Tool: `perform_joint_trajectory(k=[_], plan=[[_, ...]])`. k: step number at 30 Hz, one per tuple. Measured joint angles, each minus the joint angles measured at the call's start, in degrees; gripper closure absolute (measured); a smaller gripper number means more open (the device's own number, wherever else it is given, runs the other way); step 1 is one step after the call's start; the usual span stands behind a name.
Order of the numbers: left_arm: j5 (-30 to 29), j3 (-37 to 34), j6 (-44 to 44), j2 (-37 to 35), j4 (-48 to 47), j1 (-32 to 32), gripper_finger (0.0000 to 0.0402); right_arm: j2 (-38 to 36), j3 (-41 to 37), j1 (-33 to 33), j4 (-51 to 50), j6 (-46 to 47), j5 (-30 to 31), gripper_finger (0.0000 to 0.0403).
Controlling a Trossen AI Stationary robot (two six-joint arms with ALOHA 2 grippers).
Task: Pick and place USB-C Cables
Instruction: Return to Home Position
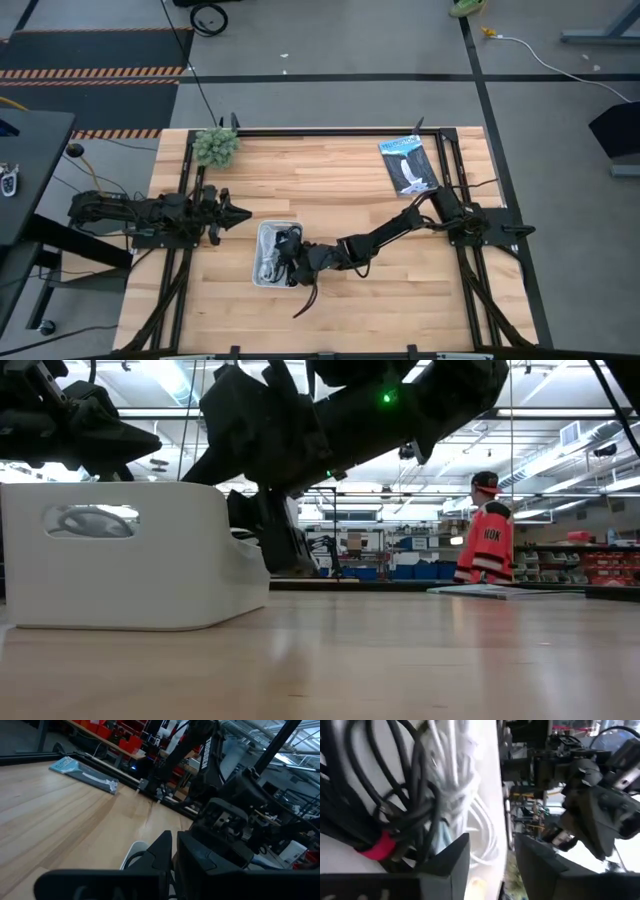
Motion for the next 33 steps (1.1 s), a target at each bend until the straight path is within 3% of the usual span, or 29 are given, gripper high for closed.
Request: perform_joint_trajectory(k=[12,17,21,33], plan=[[-0.01,0.01,0.0,0.0,0.07,-0.01,0.0365,-4.84,0.0,0.69,-0.39,-2.16,7.05,0.0227],[-0.01,0.0,0.01,0.0,0.07,0.0,0.0365,-8.1,-0.04,2.1,-8.21,1.37,9.72,0.0227],[0.0,0.0,0.01,-0.01,0.07,0.0,0.0365,-11.59,-0.04,2.94,-19.95,9.69,11.67,0.0228],[0.0,0.01,0.01,-0.01,0.04,-0.01,0.0365,-26.23,-0.81,4.18,-57.55,46.9,11.79,0.0243]])
